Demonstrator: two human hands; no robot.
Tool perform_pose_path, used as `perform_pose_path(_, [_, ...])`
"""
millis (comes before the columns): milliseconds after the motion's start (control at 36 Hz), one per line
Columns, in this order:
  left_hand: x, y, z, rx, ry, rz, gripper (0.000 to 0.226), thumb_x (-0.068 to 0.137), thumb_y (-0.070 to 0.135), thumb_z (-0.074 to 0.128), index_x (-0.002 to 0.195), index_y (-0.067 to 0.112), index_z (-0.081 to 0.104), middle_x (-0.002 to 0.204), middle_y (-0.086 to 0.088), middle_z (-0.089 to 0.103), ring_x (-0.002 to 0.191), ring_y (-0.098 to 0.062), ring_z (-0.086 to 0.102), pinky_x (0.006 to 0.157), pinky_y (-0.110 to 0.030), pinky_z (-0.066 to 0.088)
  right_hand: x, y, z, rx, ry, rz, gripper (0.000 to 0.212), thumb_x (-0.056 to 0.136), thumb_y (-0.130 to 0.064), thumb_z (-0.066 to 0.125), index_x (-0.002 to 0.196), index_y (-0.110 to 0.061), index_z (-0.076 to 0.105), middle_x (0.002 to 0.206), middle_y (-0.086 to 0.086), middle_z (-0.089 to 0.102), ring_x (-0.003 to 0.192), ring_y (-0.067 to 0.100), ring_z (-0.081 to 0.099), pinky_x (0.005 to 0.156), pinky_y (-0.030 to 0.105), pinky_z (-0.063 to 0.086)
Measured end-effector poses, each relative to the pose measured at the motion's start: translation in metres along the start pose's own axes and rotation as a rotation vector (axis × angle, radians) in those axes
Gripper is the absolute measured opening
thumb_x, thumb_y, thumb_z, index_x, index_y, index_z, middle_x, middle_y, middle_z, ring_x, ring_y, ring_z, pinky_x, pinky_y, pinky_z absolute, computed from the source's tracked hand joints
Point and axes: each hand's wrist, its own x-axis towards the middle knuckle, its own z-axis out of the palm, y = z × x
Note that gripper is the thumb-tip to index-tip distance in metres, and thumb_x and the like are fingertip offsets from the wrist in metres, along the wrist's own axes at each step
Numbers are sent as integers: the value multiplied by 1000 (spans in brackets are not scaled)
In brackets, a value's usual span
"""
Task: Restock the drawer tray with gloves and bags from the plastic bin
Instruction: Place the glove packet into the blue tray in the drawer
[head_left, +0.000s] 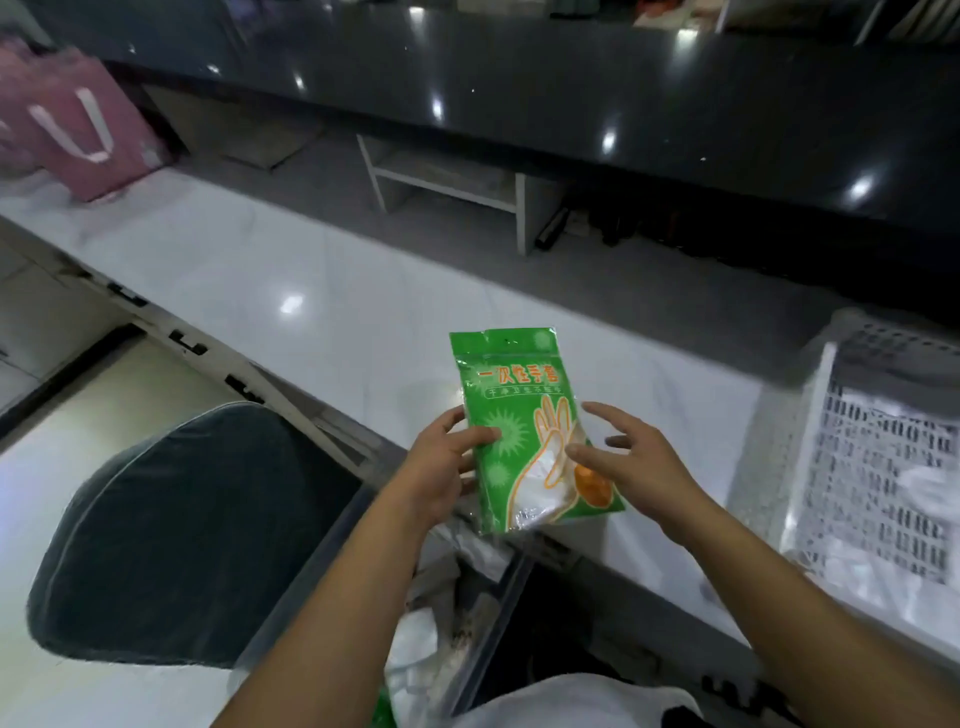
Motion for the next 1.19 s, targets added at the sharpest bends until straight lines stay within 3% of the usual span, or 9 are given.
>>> perform_pose_path(139, [-53, -28, -1, -222, 3, 127, 45, 81, 0, 68, 123, 15, 59, 105, -10, 73, 78, -23, 71, 57, -29, 55, -78, 4, -2, 240, 266, 52, 69, 73, -42, 81, 136, -38, 54, 137, -3, 52, 118, 18, 51, 86, 36, 44])
perform_pose_path(222, [-82, -52, 2, -401, -40, 178, 51, 77, 3, 70, 125, 16, 58, 111, -9, 71, 81, -21, 71, 50, -25, 54, -120, 15, 3, 459, 234, 272, 80, 59, -52, 79, 134, -41, 53, 136, 0, 55, 121, 25, 54, 102, 56, 43])
perform_pose_path(361, [-110, -102, 16, -578, -113, 145, 54, 76, 7, 69, 127, 22, 59, 122, -10, 67, 92, -21, 68, 56, -26, 57, -173, 35, 2, 886, 29, 550, 59, 69, -52, 70, 121, -27, 61, 127, 9, 64, 115, 33, 61, 86, 54, 48])
perform_pose_path(472, [-126, -121, 42, -563, -166, 120, 46, 76, 7, 70, 118, 24, 63, 118, -9, 69, 94, -24, 66, 55, -25, 56, -208, 42, 5, 982, 0, 464, 26, 69, -38, 73, 88, -20, 69, 95, 13, 60, 86, 28, 57, 95, 51, 44])
perform_pose_path(778, [-154, -132, 99, -468, -330, 99, 44, 70, 15, 79, 109, 31, 69, 108, -5, 75, 77, -13, 73, 48, -23, 53, -257, 63, -21, 1059, 180, 389, 31, 78, -31, 68, 94, -5, 74, 82, 8, 65, 69, 23, 66, 70, 43, 57])
perform_pose_path(861, [-159, -134, 112, -425, -370, 136, 36, 72, 11, 76, 103, 29, 72, 116, -5, 71, 86, -16, 73, 53, -28, 57, -261, 72, -34, 1063, 246, 320, 36, 76, -25, 69, 106, -5, 70, 85, 9, 64, 65, 21, 63, 79, 45, 47])
perform_pose_path(1000, [-162, -126, 139, -357, -488, 165, 42, 79, 7, 73, 117, 22, 62, 121, -5, 67, 105, -19, 67, 70, -37, 59, -263, 77, -68, 991, 308, 251, 48, 73, -24, 71, 118, -12, 62, 84, 8, 63, 63, 18, 54, 63, 33, 48])
perform_pose_path(1083, [-160, -107, 155, -347, -657, 131, 34, 76, 29, 76, 108, 22, 67, 116, -2, 71, 113, -20, 64, 92, -44, 55, -267, 81, -107, 972, 329, 175, 52, 75, -21, 71, 126, -13, 62, 100, 10, 65, 73, 20, 57, 64, 30, 51])
perform_pose_path(1194, [-136, -76, 173, -374, -805, -41, 66, 76, 60, 72, 122, 13, 67, 130, -12, 65, 120, -31, 62, 101, -55, 48, -278, 90, -177, 926, 311, 33, 37, 81, -12, 66, 118, -11, 66, 89, 6, 76, 60, 14, 69, 50, 27, 58])
